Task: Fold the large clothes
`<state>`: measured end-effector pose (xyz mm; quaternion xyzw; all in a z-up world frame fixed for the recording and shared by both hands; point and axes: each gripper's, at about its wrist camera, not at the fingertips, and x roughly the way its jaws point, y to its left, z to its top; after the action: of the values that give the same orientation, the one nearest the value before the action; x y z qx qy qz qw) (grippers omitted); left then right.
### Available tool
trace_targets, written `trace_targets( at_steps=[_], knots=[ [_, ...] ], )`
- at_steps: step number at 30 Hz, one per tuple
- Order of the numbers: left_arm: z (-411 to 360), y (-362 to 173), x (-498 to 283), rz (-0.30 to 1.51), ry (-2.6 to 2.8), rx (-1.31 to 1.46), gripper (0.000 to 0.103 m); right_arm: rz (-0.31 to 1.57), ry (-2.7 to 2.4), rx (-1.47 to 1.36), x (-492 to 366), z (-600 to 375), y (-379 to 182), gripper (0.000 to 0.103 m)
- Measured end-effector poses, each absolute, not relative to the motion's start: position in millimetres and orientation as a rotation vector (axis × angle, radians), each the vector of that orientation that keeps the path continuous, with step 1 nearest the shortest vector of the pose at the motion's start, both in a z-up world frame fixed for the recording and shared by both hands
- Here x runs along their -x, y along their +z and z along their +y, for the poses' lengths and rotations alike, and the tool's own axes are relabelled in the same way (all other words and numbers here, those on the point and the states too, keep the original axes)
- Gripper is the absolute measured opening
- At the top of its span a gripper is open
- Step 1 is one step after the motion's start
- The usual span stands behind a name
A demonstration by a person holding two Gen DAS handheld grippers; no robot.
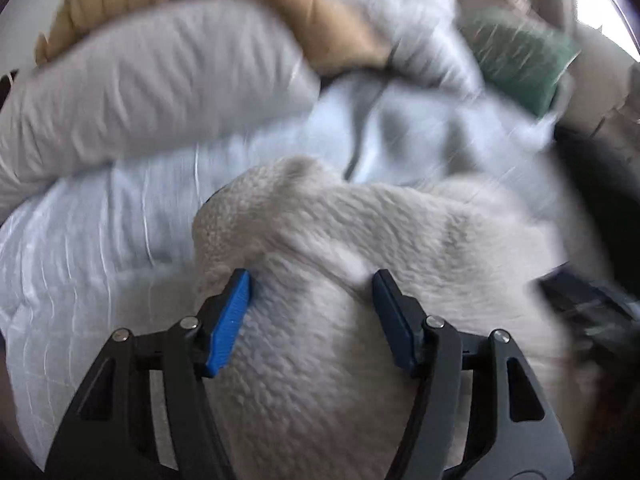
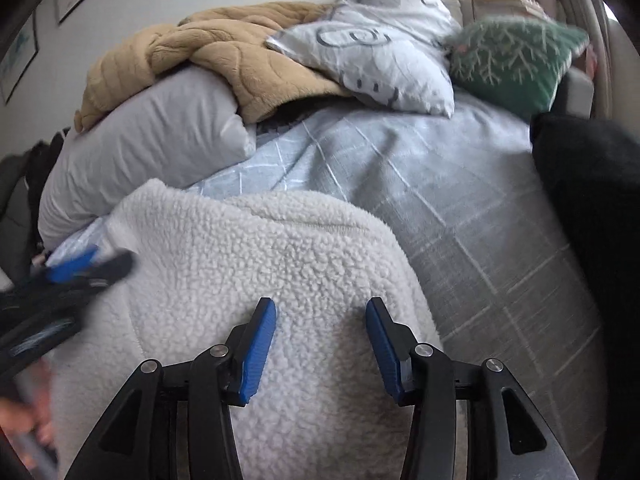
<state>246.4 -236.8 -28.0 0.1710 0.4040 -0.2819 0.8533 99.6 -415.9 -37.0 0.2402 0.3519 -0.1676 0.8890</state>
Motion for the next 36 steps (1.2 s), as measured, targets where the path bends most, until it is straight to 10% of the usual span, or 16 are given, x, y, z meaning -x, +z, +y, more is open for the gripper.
trace_targets(
  at_steps=[10,17,36],
  knots=[
    [-202.7,-25.7,-243.2,0.869,-0.614,-0.235,0.075,0.752,-0.347,-0.458,-101.4,-403.8,-34.0,0.049],
    [-136.5,14.7,-190.1,0.942,-0.634,-0.067,0.085,0.789,-0.247,-0.489,-54.4,-396.2,5.0,0.079],
    [-59.4,-59.0,-153.1,1.215,-0.837,0.48,0.087,1.006,-0.161,-0.666,16.9,-401.7,-55.6,0.099]
  ],
)
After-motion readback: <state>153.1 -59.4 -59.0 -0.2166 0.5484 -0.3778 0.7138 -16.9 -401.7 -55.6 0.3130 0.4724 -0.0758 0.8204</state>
